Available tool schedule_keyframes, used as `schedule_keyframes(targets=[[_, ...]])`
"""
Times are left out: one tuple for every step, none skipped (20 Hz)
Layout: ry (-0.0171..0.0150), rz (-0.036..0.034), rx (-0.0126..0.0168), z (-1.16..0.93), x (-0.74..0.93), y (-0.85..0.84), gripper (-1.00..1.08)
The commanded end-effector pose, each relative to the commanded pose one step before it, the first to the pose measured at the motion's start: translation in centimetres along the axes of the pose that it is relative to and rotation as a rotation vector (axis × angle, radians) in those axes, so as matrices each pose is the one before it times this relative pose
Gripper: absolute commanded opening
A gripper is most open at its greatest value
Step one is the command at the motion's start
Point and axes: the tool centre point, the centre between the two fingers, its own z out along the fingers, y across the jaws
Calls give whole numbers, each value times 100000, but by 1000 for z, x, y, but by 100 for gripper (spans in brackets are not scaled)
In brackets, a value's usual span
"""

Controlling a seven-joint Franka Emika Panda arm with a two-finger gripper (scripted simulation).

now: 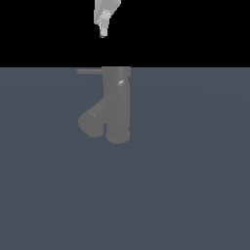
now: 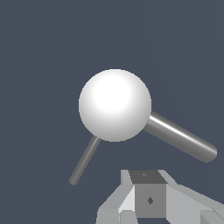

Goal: Turn on the faucet by rotating a designated handle.

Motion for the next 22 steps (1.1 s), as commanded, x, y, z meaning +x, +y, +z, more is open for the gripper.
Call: schedule_keyframes(targets=[[1063, 6542, -84, 1215, -115, -1479, -100], [503, 2516, -17, 489, -98, -563, -100], [536, 2497, 4, 493, -123, -554, -100], [569, 2477, 28, 496, -147, -544, -100], [599, 2456, 54, 499, -172, -533, -100], [628, 2435, 81, 502, -195, -521, -100], [655, 2412, 110, 504, -220, -508, -100], [680, 2389, 141, 506, -243, -494, -100], [703, 2364, 173, 508, -266, -479, -100], [724, 2340, 207, 509, -289, -464, -100], [732, 2280, 239, 503, -308, -441, -100], [711, 2145, 259, 478, -313, -403, -100], [684, 2006, 275, 452, -314, -366, -100], [654, 1871, 287, 426, -312, -331, -100], [621, 1739, 294, 400, -307, -298, -100], [587, 1613, 297, 374, -298, -267, -100], [549, 1485, 296, 348, -288, -238, -100], [510, 1362, 290, 321, -276, -211, -100], [471, 1243, 281, 295, -260, -186, -100], [431, 1126, 269, 269, -243, -163, -100], [390, 1012, 253, 243, -225, -141, -100], [348, 898, 234, 217, -205, -121, -100]])
